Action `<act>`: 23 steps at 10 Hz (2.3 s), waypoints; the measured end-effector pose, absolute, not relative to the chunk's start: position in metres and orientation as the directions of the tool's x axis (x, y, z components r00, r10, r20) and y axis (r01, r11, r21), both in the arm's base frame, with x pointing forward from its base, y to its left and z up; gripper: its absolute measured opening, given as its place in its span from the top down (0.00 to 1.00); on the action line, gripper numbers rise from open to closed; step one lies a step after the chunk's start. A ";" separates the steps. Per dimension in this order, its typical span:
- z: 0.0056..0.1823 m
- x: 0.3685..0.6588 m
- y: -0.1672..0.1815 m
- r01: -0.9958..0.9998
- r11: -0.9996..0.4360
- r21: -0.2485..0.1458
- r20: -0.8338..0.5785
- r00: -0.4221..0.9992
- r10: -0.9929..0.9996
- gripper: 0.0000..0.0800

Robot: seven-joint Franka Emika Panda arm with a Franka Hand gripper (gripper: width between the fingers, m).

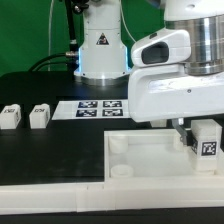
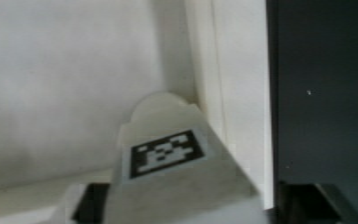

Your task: Assemble one leg

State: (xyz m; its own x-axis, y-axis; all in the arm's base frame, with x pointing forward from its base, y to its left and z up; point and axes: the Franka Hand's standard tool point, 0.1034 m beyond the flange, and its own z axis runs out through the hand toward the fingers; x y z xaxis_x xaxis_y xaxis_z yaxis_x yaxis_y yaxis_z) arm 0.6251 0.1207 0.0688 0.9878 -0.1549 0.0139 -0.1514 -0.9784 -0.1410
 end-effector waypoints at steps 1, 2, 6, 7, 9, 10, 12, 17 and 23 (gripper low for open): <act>0.067 0.624 0.117 -0.258 -0.957 -0.136 -0.006 0.966 -0.259 0.63; 0.067 0.624 0.117 -0.328 -0.935 -0.136 -0.015 0.944 -0.329 0.63; 0.066 0.627 0.112 -0.872 -0.471 -0.132 -0.140 0.487 -0.862 0.63; 0.066 0.627 0.110 -0.925 -0.359 -0.125 -0.177 0.377 -0.909 0.63; 0.066 0.627 0.112 -0.979 -0.183 -0.094 -0.214 0.199 -0.956 0.63; 0.066 0.626 0.112 -0.969 -0.226 -0.104 -0.209 0.243 -0.947 0.62; 0.066 0.626 0.113 -0.945 -0.306 -0.119 -0.199 0.324 -0.925 0.34; 0.068 0.625 0.114 -0.437 -0.880 -0.186 -0.057 0.899 -0.435 0.19; 0.071 0.632 0.110 0.097 -0.987 -0.128 0.064 0.994 0.090 0.33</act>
Offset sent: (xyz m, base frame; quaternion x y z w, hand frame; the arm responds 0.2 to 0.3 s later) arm 0.0163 -0.0086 0.0060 -0.0230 0.0055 0.3583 0.9333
